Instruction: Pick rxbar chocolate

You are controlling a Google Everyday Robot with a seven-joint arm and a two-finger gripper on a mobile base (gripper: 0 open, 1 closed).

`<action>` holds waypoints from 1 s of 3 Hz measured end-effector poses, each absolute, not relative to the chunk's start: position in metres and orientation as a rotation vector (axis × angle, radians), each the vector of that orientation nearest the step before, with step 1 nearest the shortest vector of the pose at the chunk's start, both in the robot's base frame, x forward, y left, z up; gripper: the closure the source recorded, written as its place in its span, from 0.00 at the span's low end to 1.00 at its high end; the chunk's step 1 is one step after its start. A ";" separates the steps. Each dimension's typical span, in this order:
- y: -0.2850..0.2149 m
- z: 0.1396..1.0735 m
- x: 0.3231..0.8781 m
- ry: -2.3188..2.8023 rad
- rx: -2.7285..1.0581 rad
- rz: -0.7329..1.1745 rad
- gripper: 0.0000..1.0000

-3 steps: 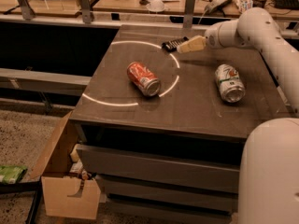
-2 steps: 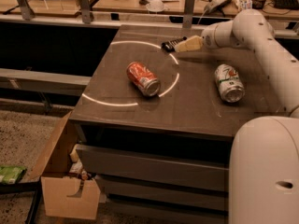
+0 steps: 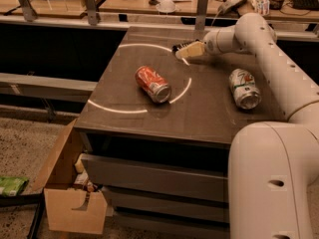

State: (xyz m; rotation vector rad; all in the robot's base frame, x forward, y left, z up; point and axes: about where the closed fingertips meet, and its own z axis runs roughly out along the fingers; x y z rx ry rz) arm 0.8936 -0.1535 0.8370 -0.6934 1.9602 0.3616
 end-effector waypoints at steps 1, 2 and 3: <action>-0.138 0.831 0.895 1.967 -0.729 0.391 0.25; -0.131 0.830 0.895 1.972 -0.752 0.405 0.48; -0.131 0.835 0.894 1.977 -0.765 0.404 0.79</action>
Offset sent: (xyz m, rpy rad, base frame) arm 0.0062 0.0207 0.0010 -0.0100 0.0338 0.0764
